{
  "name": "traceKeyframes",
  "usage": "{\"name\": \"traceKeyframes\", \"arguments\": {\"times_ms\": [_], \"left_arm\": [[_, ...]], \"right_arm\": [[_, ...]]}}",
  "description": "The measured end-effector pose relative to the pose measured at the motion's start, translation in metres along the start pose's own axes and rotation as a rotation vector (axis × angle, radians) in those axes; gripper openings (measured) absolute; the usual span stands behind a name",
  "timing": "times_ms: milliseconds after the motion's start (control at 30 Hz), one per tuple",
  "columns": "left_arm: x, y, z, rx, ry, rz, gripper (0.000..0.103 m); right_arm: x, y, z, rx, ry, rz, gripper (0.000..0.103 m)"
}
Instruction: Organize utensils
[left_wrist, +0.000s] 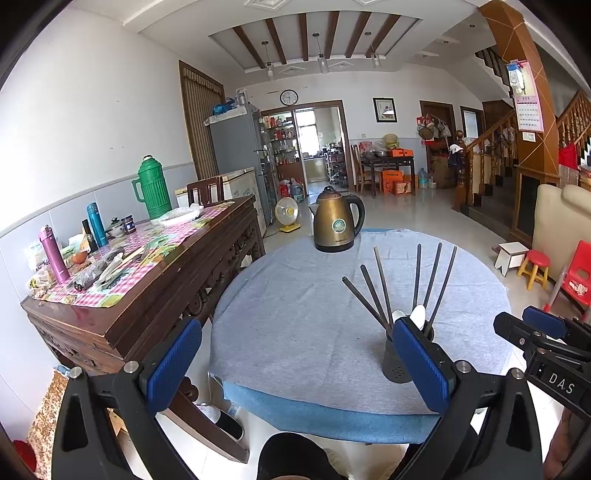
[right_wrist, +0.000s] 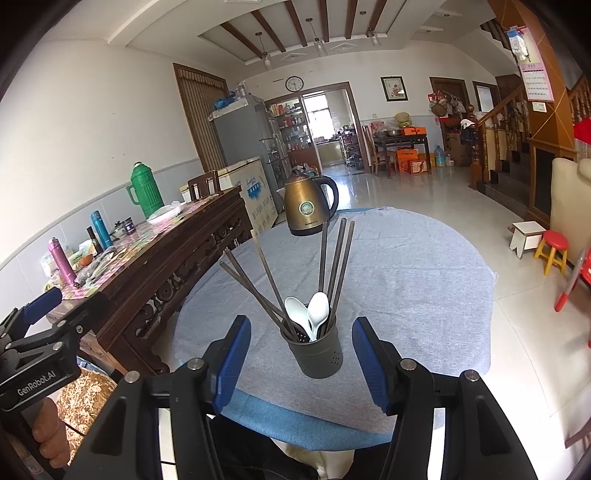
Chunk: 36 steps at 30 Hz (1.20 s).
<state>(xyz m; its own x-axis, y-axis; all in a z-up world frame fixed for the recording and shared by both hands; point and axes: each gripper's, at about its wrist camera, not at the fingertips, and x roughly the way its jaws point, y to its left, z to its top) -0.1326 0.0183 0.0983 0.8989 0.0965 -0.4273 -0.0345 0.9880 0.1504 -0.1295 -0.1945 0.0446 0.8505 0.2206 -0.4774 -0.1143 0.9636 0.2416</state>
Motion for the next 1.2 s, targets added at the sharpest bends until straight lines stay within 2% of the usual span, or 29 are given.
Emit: {"name": "traceKeyframes", "arguments": {"times_ms": [1200], "left_arm": [[-0.0034,-0.0004,-0.0004,-0.007,0.004,0.004,0.103]], "right_arm": [[-0.0007,-0.0003,-0.0017,-0.004,0.003,0.008,0.061]]}}
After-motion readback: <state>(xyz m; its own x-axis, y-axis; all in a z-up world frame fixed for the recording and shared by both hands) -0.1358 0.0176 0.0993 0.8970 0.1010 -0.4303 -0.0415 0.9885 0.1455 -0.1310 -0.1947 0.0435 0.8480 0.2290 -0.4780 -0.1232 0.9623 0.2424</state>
